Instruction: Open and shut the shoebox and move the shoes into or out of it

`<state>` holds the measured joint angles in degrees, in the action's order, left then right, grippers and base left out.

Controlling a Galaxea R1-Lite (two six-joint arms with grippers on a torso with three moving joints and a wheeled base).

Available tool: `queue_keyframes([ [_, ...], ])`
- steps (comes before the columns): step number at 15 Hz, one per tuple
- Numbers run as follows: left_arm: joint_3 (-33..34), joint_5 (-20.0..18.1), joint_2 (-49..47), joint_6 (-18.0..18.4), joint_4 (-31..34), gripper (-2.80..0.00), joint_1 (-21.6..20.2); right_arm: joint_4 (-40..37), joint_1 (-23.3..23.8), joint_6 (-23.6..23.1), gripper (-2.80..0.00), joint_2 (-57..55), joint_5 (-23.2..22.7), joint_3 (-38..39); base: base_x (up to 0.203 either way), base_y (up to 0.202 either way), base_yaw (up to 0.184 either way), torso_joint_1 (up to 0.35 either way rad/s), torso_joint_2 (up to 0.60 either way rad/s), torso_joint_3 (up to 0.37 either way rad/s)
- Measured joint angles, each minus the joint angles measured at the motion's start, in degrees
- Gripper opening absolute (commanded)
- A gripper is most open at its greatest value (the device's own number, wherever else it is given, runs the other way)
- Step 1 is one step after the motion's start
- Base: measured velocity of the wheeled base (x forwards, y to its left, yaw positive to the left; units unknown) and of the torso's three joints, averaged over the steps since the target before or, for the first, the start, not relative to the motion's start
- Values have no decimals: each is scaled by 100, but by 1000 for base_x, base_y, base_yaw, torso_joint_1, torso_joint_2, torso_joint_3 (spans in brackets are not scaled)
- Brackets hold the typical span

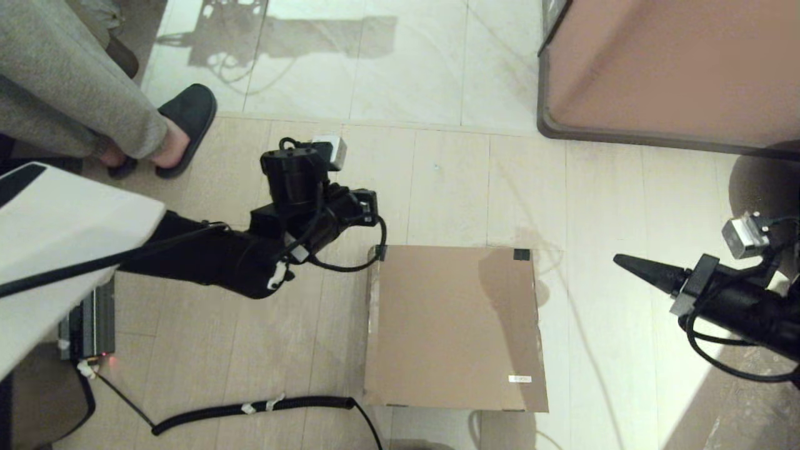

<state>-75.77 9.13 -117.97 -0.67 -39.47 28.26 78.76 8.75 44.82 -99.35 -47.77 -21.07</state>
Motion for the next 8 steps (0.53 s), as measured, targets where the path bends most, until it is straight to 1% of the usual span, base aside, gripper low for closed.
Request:
queue_keyframes([
  [1, 488, -8, 183, -3, -10, -280, -125, -445, -140, -686, -280, 213, 191, 302, 0, 0, 0, 0, 0, 0],
  [2, 957, -12, 356, -7, -47, -280, -235, -873, -340, -1335, -280, 379, 510, 530, 0, 0, 0, 0, 0, 0],
  [4, 1919, -21, 699, -14, -331, -280, -444, -1671, -903, -2554, -280, 605, 1551, 879, 0, 0, 0, 0, 0, 0],
  [5, 2324, -23, 824, -13, -578, -280, -545, -1877, -1242, -2947, -280, 671, 2086, 1019, 0, 0, 0, 0, 0, 0],
  [6, 2725, -27, 928, -10, -887, -280, -664, -1964, -1634, -3176, -280, 732, 2644, 1166, 0, 0, 0, 0, 0, 0],
  [7, 3097, -34, 1009, -7, -1207, -280, -812, -1998, -2027, -3253, -280, 815, 3176, 1335, 0, 0, 0, 0, 0, 0],
  [8, 3421, -62, 1066, -6, -1486, -280, -955, -2029, -2320, -3277, -280, 941, 3597, 1497, 0, 0, 0, 0, 0, 0],
])
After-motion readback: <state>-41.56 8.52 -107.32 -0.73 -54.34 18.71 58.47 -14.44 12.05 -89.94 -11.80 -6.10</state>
